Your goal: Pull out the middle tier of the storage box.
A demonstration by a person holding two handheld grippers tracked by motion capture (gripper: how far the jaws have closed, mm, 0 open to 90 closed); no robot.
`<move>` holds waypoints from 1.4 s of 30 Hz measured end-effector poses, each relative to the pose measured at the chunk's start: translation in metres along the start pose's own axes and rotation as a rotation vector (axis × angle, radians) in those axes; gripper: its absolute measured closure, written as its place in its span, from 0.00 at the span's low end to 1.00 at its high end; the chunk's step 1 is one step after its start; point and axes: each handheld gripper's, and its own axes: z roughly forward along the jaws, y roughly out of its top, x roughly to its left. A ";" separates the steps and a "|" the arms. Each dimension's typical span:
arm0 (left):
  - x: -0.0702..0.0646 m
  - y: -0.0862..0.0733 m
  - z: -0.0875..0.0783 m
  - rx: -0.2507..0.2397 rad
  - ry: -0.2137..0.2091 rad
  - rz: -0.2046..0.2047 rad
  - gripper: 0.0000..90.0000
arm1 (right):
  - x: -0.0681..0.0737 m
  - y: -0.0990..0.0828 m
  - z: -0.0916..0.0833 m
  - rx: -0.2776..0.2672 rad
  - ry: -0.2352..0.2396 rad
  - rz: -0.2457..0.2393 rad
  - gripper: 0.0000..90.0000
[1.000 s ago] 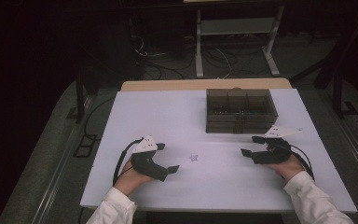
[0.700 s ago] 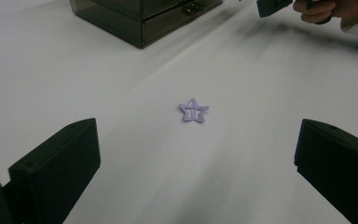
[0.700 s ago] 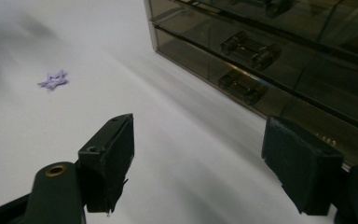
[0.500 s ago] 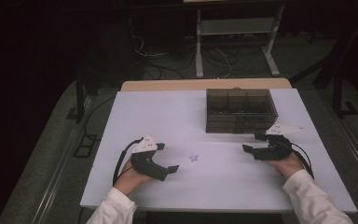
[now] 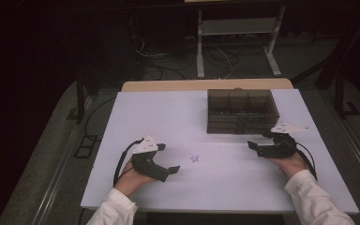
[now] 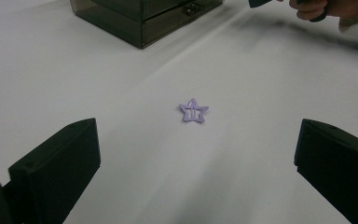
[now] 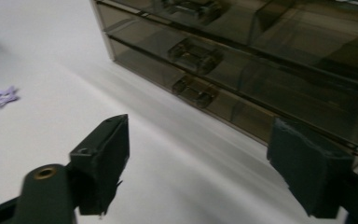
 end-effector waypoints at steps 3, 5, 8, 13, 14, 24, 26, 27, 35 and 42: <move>0.000 0.000 0.000 0.000 0.000 0.001 0.00 | -0.001 0.000 -0.003 -0.006 -0.036 0.019 0.16; 0.000 0.000 0.000 -0.001 -0.001 0.001 0.00 | -0.001 0.000 -0.005 -0.010 -0.067 0.030 0.14; 0.000 0.000 0.000 0.000 -0.001 0.002 0.00 | -0.002 0.000 -0.009 -0.029 -0.099 0.050 0.09; 0.000 0.000 0.000 -0.002 -0.002 0.003 0.00 | -0.004 -0.001 -0.013 -0.050 -0.132 0.087 0.02; 0.000 0.000 0.000 -0.001 -0.003 0.002 0.00 | -0.004 -0.001 -0.015 -0.051 -0.139 0.090 0.01; 0.000 0.001 0.000 -0.003 -0.002 0.006 0.00 | -0.005 -0.002 -0.019 -0.071 -0.226 0.077 0.00; 0.000 0.001 0.000 -0.002 -0.002 0.005 0.00 | -0.004 -0.002 -0.019 -0.073 -0.245 0.053 0.00; 0.000 0.001 0.000 -0.002 -0.002 0.005 0.00 | -0.003 -0.002 -0.019 -0.071 -0.259 0.036 0.00; 0.000 0.001 0.000 -0.001 -0.003 0.008 0.00 | 0.002 -0.001 -0.019 -0.066 -0.312 -0.041 0.00; 0.000 0.001 0.000 -0.002 -0.002 0.008 0.00 | 0.008 -0.001 -0.017 -0.048 -0.378 -0.152 0.00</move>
